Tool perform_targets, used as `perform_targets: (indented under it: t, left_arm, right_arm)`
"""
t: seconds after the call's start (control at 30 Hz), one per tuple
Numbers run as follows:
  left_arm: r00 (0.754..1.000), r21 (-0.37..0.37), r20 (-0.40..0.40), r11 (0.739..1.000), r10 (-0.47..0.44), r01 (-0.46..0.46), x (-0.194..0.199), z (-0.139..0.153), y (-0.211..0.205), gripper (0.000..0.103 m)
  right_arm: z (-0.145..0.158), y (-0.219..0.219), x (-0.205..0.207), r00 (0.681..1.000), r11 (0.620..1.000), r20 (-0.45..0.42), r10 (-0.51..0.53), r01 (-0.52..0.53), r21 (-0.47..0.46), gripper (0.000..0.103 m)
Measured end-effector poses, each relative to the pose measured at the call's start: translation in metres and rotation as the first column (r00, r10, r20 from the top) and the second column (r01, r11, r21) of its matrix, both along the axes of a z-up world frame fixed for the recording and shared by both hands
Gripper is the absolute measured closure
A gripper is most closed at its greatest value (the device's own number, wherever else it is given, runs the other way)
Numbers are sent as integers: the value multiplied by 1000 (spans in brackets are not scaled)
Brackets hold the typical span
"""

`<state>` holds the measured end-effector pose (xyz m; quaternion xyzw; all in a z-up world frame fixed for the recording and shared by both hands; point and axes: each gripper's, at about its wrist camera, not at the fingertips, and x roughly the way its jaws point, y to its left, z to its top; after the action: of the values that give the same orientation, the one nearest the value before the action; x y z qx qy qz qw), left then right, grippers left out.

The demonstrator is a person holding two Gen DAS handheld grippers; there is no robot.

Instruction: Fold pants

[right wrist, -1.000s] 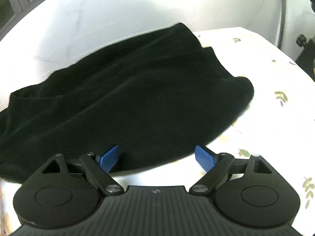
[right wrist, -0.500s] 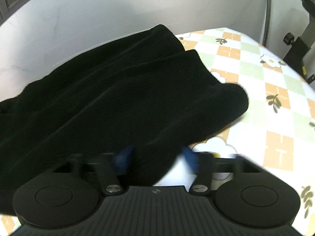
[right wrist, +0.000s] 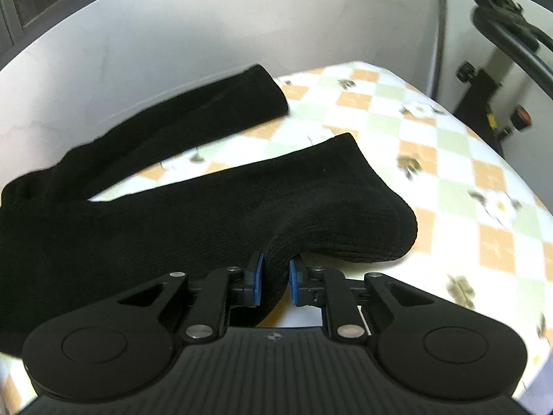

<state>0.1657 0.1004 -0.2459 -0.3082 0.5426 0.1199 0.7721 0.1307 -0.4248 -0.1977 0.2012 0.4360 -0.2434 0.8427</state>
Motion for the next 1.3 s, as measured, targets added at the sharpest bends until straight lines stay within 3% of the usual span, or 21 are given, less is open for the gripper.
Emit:
perform_targets:
  t: [0.13,0.3,0.33,0.37,0.6,0.93,1.0,1.1,1.17,1.23,1.3]
  left_arm:
    - [1000,-2,-6,1000,20,-20,2,-3,6,55]
    - [1000,11,3,1000,15,-15,3,-4,8,56]
    - [1000,19,5,1000,8,-8,4,-4,9,70]
    - [1000,39,12,999,-5,4,1,-2,10,91]
    - [997,65,44,996,-56,53,-30,17,23,94]
    - [998,22,-37,998,-59,59,-110,16,43,93]
    - [998,21,-36,998,-55,56,-114,15,45,92]
    - [997,29,-41,997,-64,65,-112,19,48,81]
    - [997,45,-42,997,-61,63,-105,25,46,56]
    - [999,64,-25,997,-49,50,-107,27,38,48]
    - [1000,74,0,997,-29,29,-108,38,41,47]
  right_arm:
    - [-3,7,-28,999,1000,-40,-17,17,4,88]
    - [-5,11,-47,998,999,-49,-37,37,7,88]
    - [-4,12,-48,998,999,-50,-35,36,2,88]
    - [-3,14,-48,998,999,-51,-34,34,-3,88]
    - [-6,15,-39,997,1000,-76,-25,24,-14,88]
    - [-13,31,-46,977,999,-211,34,-37,-11,87]
    - [-17,33,-44,969,999,-244,38,-40,-3,82]
    - [-14,34,-39,966,999,-258,35,-38,-7,73]
    - [-6,35,-34,970,999,-241,37,-42,-16,64]
    - [3,37,-28,975,999,-218,41,-48,-27,60]
    - [15,39,-23,983,998,-181,43,-51,-42,57]
